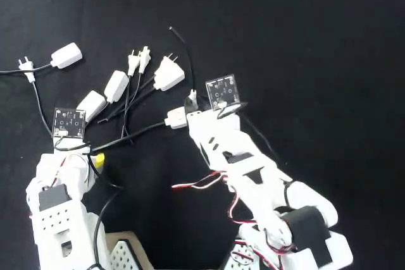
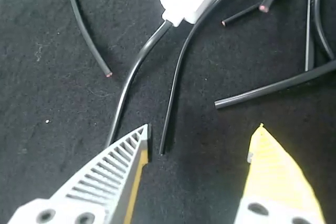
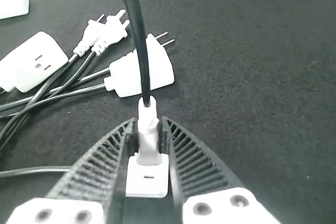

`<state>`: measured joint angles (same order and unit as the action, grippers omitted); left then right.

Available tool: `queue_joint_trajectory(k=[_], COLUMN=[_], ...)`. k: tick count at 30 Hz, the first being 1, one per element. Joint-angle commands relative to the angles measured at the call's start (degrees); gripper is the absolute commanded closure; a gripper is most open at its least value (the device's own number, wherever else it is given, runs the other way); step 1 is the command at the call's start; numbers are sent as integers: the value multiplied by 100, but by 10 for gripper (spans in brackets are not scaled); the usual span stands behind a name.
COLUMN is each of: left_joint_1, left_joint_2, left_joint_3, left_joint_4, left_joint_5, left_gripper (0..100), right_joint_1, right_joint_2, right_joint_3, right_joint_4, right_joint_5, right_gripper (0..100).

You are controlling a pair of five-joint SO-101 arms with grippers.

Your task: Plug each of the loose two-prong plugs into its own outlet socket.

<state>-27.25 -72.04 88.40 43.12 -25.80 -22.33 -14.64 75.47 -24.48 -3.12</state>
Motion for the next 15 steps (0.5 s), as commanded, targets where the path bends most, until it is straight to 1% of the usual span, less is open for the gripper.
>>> queue_joint_trajectory(k=[1, 5, 7, 15], left_joint_1=[-66, -57, -57, -57], left_joint_2=[-53, -53, -53, -53], left_joint_3=[-22, -22, -22, -13], left_joint_4=[35, 35, 35, 35], left_joint_5=[-44, -53, -167, -229], left_gripper=[697, 697, 697, 697], right_joint_1=[26, 26, 26, 18], right_joint_2=[-365, -611, -708, -716], right_joint_3=[4, -163, -180, -154], right_joint_4=[70, 941, 1196, 1240], right_joint_5=[35, 0, -9, -9], right_gripper=[986, 986, 986, 986])
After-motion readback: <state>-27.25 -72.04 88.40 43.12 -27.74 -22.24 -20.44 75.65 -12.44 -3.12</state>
